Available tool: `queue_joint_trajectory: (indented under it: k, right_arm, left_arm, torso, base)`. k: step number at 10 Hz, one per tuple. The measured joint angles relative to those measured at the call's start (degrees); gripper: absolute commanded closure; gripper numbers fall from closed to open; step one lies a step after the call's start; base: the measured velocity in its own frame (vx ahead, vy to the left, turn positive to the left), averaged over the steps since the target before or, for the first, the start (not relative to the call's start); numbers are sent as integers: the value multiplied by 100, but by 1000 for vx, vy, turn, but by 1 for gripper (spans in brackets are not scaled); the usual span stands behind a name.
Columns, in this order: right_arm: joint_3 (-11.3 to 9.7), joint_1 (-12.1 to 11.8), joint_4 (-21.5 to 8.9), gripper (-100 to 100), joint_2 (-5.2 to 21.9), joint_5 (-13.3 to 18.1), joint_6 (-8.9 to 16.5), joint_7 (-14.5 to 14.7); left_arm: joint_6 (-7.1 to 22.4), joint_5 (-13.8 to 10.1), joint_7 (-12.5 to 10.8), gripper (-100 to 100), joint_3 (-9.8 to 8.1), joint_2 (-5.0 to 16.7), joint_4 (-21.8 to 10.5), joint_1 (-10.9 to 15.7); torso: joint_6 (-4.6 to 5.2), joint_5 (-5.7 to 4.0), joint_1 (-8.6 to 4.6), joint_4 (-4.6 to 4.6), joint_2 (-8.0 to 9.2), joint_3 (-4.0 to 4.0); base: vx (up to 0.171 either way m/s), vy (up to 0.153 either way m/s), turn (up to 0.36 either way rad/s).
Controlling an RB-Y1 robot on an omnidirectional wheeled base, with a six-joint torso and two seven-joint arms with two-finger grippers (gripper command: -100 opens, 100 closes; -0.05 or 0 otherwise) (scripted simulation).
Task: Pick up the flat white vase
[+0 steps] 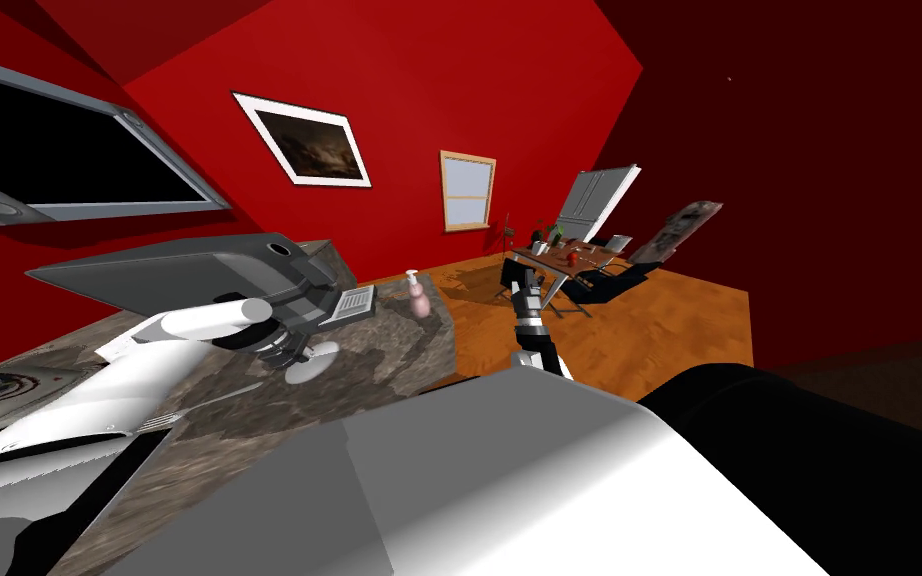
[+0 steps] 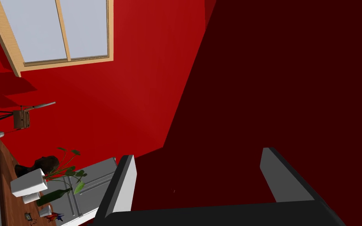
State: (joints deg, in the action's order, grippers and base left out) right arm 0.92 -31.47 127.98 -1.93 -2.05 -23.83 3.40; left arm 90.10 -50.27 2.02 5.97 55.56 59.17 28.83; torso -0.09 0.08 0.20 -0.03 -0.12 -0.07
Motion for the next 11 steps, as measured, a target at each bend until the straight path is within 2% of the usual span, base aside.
queue_joint_trajectory:
  k: [1, 11]
  right_arm:
    - [0, 0, 0, 0, 0, 0, 0, 0]
    - [-1, 1, 0, 0, 0, 0, 0, 0]
  left_arm:
    - [156, 187, -22, 100, -134, -198, 169, -2]
    - [1348, 1203, -105, 100, -1009, -1083, 1640, -253]
  torso:
    - [0, 2, 8, -2, -6, -4]
    - [-1, -8, -9, 5, 9, 7]
  base:
    - [47, 35, 54]
    - [38, 23, 79]
